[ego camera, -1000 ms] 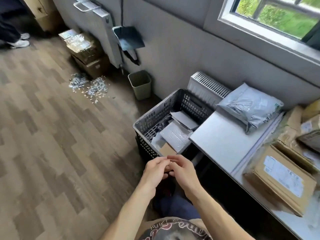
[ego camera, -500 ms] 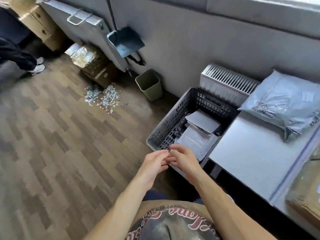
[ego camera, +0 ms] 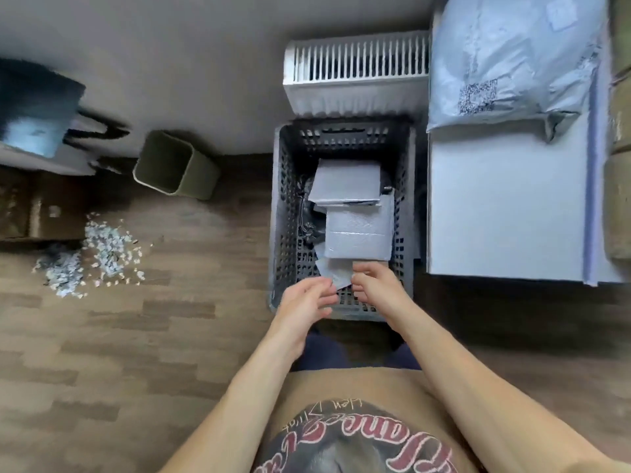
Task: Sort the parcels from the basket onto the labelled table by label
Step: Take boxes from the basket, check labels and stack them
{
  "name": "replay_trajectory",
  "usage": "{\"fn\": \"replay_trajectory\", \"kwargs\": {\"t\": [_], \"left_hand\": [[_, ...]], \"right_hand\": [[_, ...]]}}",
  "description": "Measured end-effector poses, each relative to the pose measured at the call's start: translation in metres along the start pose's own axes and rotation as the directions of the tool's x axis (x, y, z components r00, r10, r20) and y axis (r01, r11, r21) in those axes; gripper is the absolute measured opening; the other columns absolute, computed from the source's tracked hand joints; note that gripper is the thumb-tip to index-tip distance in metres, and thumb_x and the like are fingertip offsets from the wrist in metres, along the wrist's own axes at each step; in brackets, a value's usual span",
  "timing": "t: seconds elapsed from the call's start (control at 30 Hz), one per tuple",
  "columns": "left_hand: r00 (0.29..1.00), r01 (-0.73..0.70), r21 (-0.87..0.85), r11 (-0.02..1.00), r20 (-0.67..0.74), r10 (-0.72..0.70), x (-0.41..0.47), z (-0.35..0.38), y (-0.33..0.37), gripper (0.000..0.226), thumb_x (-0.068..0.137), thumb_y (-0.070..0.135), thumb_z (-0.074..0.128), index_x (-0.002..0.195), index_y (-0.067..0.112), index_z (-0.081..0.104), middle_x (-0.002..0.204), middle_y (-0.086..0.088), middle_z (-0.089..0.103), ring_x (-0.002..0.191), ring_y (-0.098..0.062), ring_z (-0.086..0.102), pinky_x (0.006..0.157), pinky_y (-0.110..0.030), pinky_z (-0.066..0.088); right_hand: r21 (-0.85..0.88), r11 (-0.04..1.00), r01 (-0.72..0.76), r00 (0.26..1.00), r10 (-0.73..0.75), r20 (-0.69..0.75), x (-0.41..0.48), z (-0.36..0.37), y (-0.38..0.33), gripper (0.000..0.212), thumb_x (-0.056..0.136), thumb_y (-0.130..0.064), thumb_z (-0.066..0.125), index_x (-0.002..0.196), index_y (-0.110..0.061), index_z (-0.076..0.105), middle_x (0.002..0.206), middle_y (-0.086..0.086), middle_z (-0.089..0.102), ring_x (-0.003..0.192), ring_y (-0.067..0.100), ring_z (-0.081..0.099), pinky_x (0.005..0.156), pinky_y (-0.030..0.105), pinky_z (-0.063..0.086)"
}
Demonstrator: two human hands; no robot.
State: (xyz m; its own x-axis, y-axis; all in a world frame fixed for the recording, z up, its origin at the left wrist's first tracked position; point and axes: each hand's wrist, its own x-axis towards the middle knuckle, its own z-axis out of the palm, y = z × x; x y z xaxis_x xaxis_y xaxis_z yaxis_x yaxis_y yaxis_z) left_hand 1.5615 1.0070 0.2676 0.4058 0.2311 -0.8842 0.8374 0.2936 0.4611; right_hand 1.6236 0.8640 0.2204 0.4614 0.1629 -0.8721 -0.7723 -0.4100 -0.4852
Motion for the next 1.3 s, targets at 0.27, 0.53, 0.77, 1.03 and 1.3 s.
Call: {"fn": "replay_trajectory", "kwargs": {"t": [0.27, 0.53, 0.77, 1.03, 1.3], "left_hand": [[0.98, -0.005, 0.391, 0.921, 0.184, -0.073, 0.133, -0.034, 0.021, 0.014, 0.103, 0.025, 0.058, 0.104, 0.022, 0.072, 0.114, -0.004, 0.075, 0.109, -0.016, 0.07, 0.1, -0.036, 0.055], [0.834, -0.206, 0.937, 0.281, 0.318, -0.45, 0.264, 0.008, -0.042, 0.061, 0.106, 0.019, 0.043, 0.163, 0.014, 0.023, 0.17, -0.01, 0.019, 0.156, -0.029, 0.021, 0.122, -0.038, 0.025], [0.97, -0.19, 0.865, 0.464, 0.238, -0.048, 0.322, 0.049, -0.073, 0.083, 0.097, 0.008, 0.048, 0.164, 0.028, 0.004, 0.167, -0.011, 0.01, 0.152, -0.036, 0.019, 0.123, -0.054, 0.023], [0.982, -0.167, 0.376, 0.912, 0.142, 0.122, 0.379, 0.07, -0.054, 0.078, 0.088, 0.038, 0.078, 0.152, 0.015, 0.039, 0.144, 0.002, 0.053, 0.13, -0.015, 0.051, 0.111, -0.03, 0.04], [0.994, -0.025, 0.179, 0.983, 0.113, 0.005, 0.386, 0.093, -0.062, 0.116, 0.063, 0.031, 0.094, 0.152, 0.016, 0.022, 0.142, -0.002, 0.052, 0.13, -0.016, 0.052, 0.114, -0.033, 0.042]], "right_hand": [[-0.021, 0.978, -0.205, 0.958, 0.196, -0.211, 0.072, 0.046, 0.033, 0.052, 0.098, -0.026, 0.063, 0.147, -0.018, 0.048, 0.138, 0.006, 0.057, 0.123, 0.023, 0.056, 0.1, 0.034, 0.044], [-0.25, 0.904, -0.346, 0.863, 0.202, -0.464, 0.194, 0.042, 0.093, 0.081, 0.09, -0.033, 0.068, 0.156, -0.016, 0.025, 0.153, 0.017, 0.027, 0.145, 0.037, 0.025, 0.117, 0.049, 0.033], [-0.439, 0.872, -0.217, 0.879, -0.021, -0.477, 0.23, 0.045, 0.124, 0.098, 0.089, -0.029, 0.073, 0.16, -0.02, 0.006, 0.161, 0.02, 0.016, 0.149, 0.038, 0.018, 0.12, 0.056, 0.027], [-0.245, 0.962, -0.121, 0.879, -0.01, -0.476, 0.261, 0.019, 0.116, 0.091, 0.09, -0.029, 0.069, 0.161, -0.026, 0.011, 0.157, 0.013, 0.029, 0.142, 0.035, 0.037, 0.119, 0.049, 0.031], [-0.153, 0.973, -0.172, 0.942, 0.116, -0.316, 0.281, 0.005, 0.12, 0.086, 0.079, -0.036, 0.077, 0.151, -0.026, 0.03, 0.139, 0.004, 0.058, 0.124, 0.026, 0.058, 0.108, 0.042, 0.047]]}}
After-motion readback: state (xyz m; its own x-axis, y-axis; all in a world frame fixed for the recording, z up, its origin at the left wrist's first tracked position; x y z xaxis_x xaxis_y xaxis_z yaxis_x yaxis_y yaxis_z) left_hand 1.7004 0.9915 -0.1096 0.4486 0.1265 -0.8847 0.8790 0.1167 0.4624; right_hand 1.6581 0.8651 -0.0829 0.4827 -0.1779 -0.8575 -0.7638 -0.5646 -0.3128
